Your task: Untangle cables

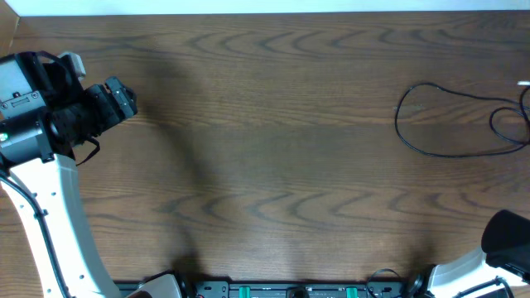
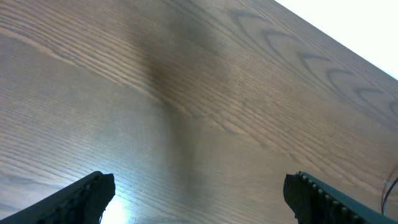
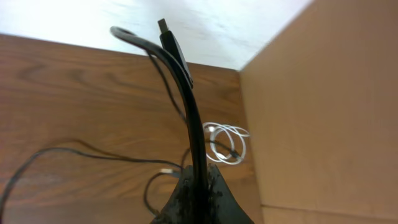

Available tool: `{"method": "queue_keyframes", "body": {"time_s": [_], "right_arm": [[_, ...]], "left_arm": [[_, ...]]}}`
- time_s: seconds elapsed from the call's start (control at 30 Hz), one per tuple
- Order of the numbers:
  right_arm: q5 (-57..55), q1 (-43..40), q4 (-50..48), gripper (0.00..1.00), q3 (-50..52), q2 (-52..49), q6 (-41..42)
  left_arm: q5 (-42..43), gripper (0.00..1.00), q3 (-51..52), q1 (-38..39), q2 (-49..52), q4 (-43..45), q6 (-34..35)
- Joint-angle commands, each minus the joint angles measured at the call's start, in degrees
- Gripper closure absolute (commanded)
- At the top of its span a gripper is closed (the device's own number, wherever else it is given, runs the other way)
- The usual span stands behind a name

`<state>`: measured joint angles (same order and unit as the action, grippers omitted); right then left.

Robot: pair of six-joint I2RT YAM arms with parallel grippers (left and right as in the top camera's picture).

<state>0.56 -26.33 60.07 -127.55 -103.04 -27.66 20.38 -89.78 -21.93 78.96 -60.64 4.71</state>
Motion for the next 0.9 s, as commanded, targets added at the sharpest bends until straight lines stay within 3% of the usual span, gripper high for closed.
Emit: {"method": "queue_keyframes", "body": {"time_s": [0.0,0.53,0.87], "right_arm": [[0.0,-2.89,-1.31,0.99,1.66,1.66,1.46],[6.05,-22.45,-12.04,0.99,11.58,1.66,4.39],[4.35,-25.75,-26.12,0.99,26.34,1.66,11.37]], "left_arm": [[0.63,0.07,-0.33,-0.11,0.13,-0.24,0.33],[-0.48,0.07,-0.33,-0.13,0.13,-1.49,0.04],[-0.46,0.07,-0.33,-0.13,0.13,-1.68,0.07]]}}
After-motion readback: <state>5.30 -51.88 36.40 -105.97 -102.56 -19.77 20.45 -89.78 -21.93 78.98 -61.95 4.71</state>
